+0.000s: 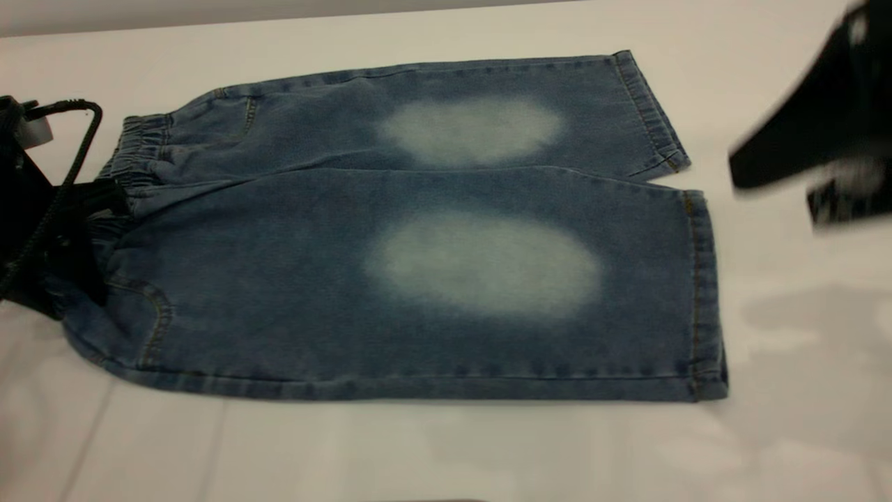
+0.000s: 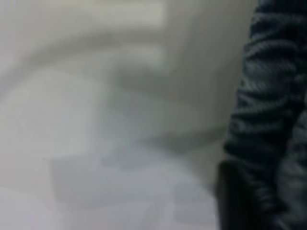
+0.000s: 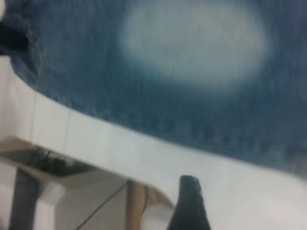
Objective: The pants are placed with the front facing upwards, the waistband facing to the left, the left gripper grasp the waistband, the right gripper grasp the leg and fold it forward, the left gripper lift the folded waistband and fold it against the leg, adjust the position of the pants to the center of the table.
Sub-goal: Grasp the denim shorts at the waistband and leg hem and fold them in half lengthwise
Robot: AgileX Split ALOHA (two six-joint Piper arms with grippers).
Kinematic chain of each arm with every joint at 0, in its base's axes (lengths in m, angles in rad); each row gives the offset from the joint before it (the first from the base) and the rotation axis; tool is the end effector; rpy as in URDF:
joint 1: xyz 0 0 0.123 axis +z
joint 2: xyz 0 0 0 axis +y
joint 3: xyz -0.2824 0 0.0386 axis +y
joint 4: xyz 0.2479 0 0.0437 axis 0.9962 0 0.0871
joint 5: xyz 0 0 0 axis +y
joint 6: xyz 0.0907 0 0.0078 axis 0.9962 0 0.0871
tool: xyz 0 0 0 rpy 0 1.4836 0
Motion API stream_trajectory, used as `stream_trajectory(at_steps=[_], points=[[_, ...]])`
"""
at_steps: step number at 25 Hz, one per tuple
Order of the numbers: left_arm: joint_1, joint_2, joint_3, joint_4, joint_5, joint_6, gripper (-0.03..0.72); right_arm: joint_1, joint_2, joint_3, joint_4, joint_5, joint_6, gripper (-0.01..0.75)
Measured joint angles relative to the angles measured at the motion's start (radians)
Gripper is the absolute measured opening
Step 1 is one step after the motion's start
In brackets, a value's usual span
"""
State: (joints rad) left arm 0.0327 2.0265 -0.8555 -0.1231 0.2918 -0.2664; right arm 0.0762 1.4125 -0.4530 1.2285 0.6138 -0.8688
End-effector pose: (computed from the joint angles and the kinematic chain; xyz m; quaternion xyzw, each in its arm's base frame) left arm 0.3133 0.0070 0.0590 -0.2043 0.9738 -0.0345 0.0939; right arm 0.2016 0.0650 0.1618 0.0350 0.9349 0.3110 0.1676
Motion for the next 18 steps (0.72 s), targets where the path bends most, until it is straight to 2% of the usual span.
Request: stream_trajectory(at_steps=[2,3,7,15,18], points=[[0.000,0.000,0.000,-0.002,-0.005,0.013,0.111,0.000,0.047,0.024,0.036,0.000,-0.007,0.477],[-0.001,0.000,0.000,-0.003,-0.005,0.020,0.099,0.000,0.072,0.029,0.053,0.000,-0.019,0.477],[-0.015,-0.007,0.000,-0.004,-0.005,0.027,0.096,0.000,0.178,0.033,0.154,0.001,-0.093,0.477],[-0.111,-0.077,0.000,0.000,-0.005,0.030,0.096,0.000,0.430,0.033,0.293,0.075,-0.262,0.477],[-0.123,-0.098,0.000,0.001,0.000,0.030,0.096,0.000,0.507,0.031,0.369,0.072,-0.325,0.477]])
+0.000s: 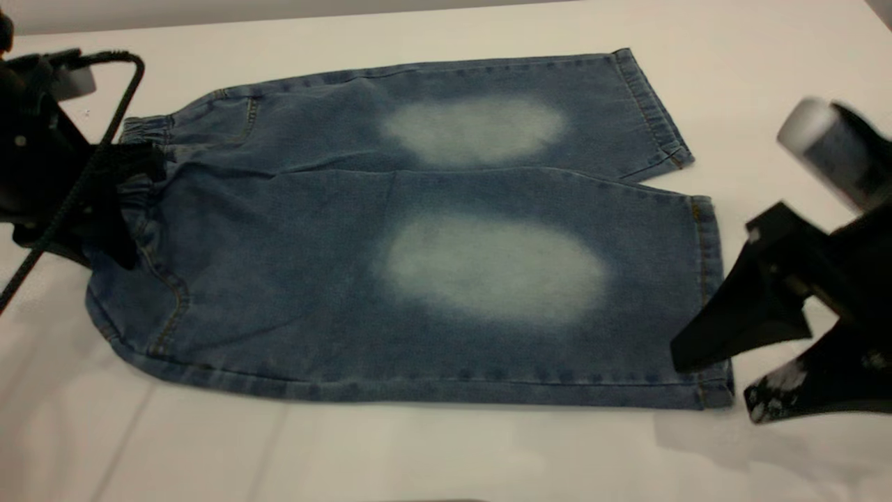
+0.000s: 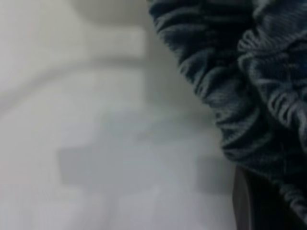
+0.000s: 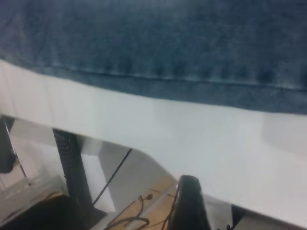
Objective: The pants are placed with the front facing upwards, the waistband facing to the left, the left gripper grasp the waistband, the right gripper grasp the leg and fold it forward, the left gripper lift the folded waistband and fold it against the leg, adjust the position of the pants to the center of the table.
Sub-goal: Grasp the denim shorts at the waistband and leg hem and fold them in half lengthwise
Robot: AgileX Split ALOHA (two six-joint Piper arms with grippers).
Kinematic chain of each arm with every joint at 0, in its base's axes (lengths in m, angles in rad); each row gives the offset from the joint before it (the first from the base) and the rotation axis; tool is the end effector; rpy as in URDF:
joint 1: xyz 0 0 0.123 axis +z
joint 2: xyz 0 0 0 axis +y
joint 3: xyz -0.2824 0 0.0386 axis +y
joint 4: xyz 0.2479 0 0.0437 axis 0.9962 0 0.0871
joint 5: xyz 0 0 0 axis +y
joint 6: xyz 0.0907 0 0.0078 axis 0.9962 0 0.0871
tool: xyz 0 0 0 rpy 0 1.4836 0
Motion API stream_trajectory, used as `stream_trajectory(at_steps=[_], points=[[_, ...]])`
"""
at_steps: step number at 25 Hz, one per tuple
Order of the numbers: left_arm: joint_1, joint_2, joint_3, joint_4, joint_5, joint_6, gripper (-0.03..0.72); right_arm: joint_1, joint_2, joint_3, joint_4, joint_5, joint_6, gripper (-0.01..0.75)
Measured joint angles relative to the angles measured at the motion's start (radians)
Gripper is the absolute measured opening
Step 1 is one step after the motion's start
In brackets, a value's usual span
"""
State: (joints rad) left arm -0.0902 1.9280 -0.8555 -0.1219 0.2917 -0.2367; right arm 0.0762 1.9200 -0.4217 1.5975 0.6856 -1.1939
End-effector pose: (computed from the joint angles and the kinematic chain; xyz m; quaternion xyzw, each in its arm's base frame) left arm 0.3166 -0.0318 0.0901 -0.1273 0.9807 -0.0493 0.1399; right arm 0.2022 0.0733 0.0618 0.1264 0.9299 0.3453 0.0021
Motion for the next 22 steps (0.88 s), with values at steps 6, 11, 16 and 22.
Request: stream_trajectory(at_steps=[6,11,16,22], points=[[-0.001,-0.033,0.000,0.002,0.006,0.000,0.096,0.000,0.139,-0.006,0.123,0.018,-0.123,0.477],[-0.003,-0.036,0.000,0.002,0.004,0.000,0.096,0.000,0.216,-0.027,0.216,0.091,-0.231,0.476],[-0.004,-0.036,0.000,0.002,0.004,0.000,0.096,0.000,0.260,-0.107,0.221,0.121,-0.251,0.476],[-0.004,-0.036,0.000,0.002,0.017,0.000,0.096,0.000,0.280,-0.183,0.222,0.122,-0.253,0.441]])
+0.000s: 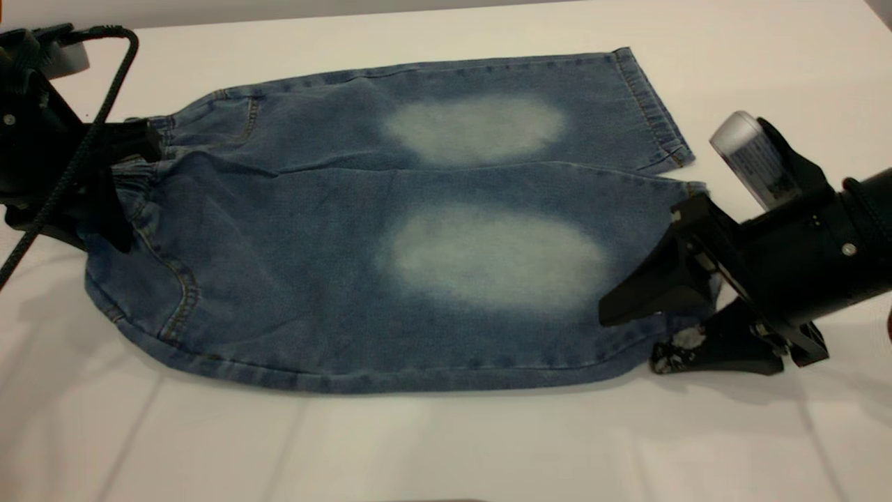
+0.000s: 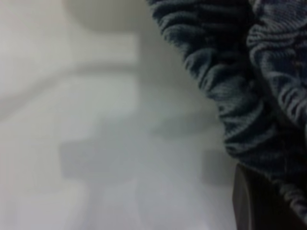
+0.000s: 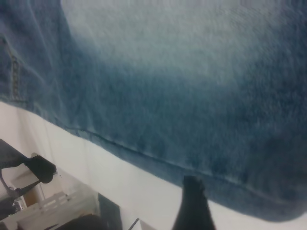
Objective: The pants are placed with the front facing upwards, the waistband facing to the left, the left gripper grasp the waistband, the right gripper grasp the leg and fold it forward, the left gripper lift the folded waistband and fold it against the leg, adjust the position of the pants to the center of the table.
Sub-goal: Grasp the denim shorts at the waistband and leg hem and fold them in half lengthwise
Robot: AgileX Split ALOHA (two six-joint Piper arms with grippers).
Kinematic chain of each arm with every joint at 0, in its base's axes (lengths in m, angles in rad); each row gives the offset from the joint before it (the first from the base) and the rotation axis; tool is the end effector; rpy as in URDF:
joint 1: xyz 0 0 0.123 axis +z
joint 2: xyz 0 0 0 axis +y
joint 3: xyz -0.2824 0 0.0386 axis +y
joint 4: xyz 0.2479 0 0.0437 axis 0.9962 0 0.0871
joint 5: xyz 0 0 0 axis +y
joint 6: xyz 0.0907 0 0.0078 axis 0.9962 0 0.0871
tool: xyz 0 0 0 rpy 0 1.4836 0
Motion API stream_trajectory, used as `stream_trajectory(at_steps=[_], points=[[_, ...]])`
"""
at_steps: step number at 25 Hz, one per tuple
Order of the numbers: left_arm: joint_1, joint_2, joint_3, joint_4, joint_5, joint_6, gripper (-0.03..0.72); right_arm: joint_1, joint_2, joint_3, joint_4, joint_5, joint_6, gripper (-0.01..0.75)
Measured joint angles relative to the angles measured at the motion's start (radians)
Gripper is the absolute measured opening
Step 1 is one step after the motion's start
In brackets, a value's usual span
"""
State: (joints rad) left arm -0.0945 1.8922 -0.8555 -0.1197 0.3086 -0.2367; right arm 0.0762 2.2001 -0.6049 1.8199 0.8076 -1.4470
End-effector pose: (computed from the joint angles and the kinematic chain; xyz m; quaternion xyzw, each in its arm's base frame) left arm 0.3160 -0.0333 0.1011 -0.1234 0.9797 -0.0521 0.1489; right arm 0.2496 0.0831 0.0180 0.1236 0.9078 0.3990 0.0378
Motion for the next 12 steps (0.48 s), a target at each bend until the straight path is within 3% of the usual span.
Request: stream_trajectory(at_steps=[2,8,12], points=[[0.000,0.000,0.000,0.001,0.010,0.000,0.096,0.000,0.002,-0.003,0.001,-0.012,0.000,0.382],[0.000,0.000,0.000,0.001,0.022,0.016,0.096,0.000,0.011,-0.012,0.005,-0.059,0.002,0.087],[0.000,0.000,0.000,0.001,0.023,0.030,0.096,0.000,0.012,-0.012,0.006,-0.057,0.004,0.021]])
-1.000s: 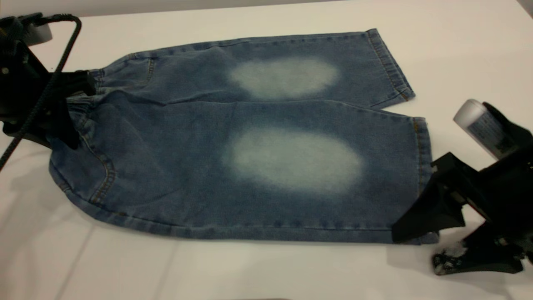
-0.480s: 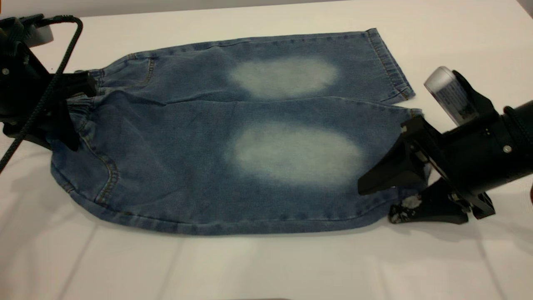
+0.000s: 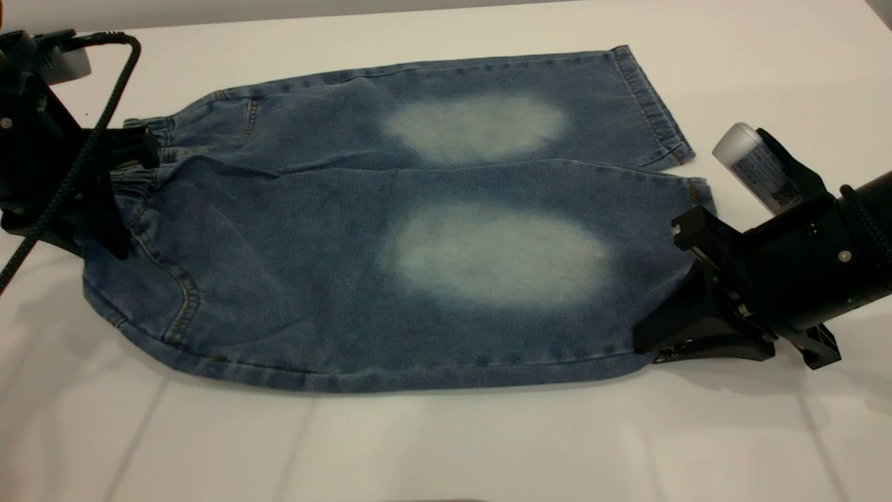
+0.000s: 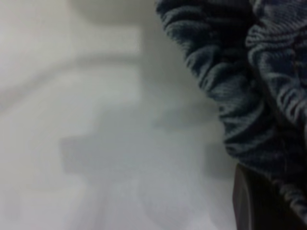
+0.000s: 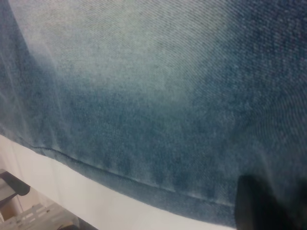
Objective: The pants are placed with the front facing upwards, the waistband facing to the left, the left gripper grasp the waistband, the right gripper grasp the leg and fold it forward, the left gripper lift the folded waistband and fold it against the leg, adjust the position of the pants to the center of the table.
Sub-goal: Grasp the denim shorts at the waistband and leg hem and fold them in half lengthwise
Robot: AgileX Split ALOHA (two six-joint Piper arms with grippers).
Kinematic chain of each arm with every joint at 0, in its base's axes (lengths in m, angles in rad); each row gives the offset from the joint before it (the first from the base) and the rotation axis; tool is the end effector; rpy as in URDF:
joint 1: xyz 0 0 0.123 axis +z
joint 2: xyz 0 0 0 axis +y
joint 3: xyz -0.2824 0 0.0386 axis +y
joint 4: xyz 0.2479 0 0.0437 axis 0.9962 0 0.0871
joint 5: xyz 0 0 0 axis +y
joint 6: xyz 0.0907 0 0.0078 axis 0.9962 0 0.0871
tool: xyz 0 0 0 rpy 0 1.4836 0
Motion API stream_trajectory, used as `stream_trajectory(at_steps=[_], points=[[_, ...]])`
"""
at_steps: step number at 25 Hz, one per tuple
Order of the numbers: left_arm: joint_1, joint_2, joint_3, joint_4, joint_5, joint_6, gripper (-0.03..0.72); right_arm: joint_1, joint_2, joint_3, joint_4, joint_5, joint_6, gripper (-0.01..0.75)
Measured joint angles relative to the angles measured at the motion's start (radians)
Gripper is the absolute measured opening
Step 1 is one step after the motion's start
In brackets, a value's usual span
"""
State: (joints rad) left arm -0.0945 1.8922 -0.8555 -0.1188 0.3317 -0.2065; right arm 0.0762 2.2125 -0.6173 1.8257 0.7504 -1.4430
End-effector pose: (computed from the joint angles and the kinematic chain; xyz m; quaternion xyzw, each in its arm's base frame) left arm 0.3139 -0.0333 0.1005 -0.1080 0.9833 -0.0485 0.1383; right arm 0.2521 0.0796 0.0118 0.1305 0.9179 0.3728 0.0378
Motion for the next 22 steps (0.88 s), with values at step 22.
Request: stream_trajectory(at_steps=[22], points=[[-0.002,-0.216,0.001,-0.029,0.109,-0.025,0.096,0.000,-0.033,-0.250,-0.009,0.379,0.313,0.022]])
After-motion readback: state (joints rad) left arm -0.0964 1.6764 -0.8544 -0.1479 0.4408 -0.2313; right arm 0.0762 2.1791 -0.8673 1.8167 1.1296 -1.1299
